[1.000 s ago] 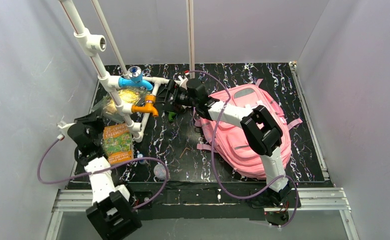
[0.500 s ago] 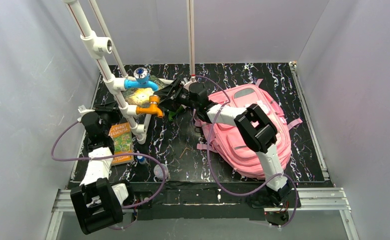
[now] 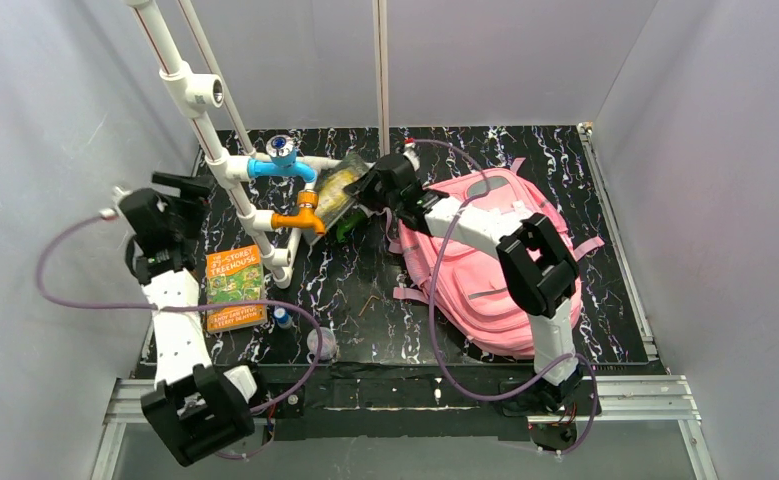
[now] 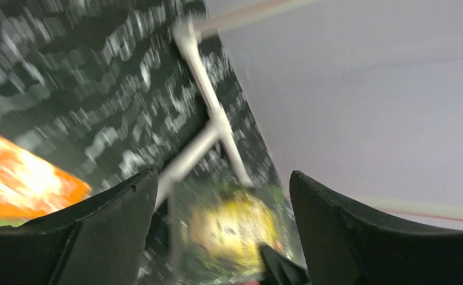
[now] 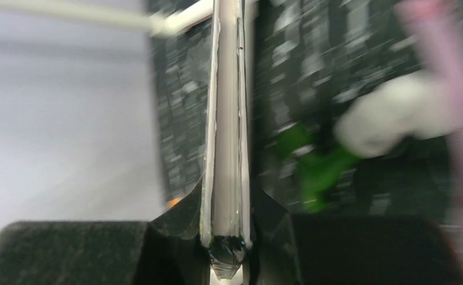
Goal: Pack the student bag
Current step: Pick up the book from the center of the board.
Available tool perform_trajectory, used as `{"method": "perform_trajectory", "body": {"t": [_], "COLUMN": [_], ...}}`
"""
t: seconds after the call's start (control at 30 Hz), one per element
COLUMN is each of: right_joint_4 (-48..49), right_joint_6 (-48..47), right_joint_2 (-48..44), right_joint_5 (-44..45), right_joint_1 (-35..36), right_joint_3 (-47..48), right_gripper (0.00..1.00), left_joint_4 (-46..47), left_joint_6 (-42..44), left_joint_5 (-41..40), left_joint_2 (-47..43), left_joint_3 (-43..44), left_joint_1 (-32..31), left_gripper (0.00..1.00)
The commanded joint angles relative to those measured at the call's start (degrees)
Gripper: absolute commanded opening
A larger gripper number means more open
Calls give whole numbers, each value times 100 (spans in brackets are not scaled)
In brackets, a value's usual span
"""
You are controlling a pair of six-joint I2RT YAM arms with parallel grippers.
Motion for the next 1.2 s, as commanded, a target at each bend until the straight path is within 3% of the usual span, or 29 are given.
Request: {"method": "perform_trajectory", "body": {"t": [0.0,0.1,0.2,0.27,0.47,0.6,0.63,0.77,0.87,1.03,1.17], "right_joint_4": [-2077,-2544,-2570,-2529,-2637,-2556,-2532,-2458,-2468,-2506,-2517], "right_joint_6": [-1841,-2794,-3417,-3717,-3909,-3761,-3704,-3600,-3615,-3579,-3516], "right_joint_2": [-720,-1157,-1719,-2059,-2646,-2802,-2806,-2886,-2950,-3088,-3160], "right_joint_5": [1922,2431,2477,2528,2204,1599,1432,1015,803,563,404], "right_joint_1": [-376,-393,-469,-527,-887,-1079,-1113,-1214,-1321,-1590,-1726], "right_joint_3": [836,884,528,252,78,244,318,545,594,479,508], "right_gripper": [1,1,1,1,1,1,1,1,1,1,1], "left_joint_4": [-2144,-1442,-712,-225,-1003,-953,-587,2167,4034,4570,4750], "left_joint_6": [2988,4228,4862,4574,4244,3954,3858,2885,1899,2086,1624], "left_joint_5": [-2245,-2188,-136,788,-1824,-2242,-1962,558,817,800,1524], "left_joint_2": [-645,-1201,-1245,-994,-152,184,157,53,-138,-577,-398], "left_joint_3": [1326,1563,2244,2776,5039,6222,6262,5709,5008,4878,5416], "left_joint_1": [36,37,38,36,38,36,36,36,39,30,-238], "left_gripper": [80,80,70,71,77,80,80,79,79,80,81]}}
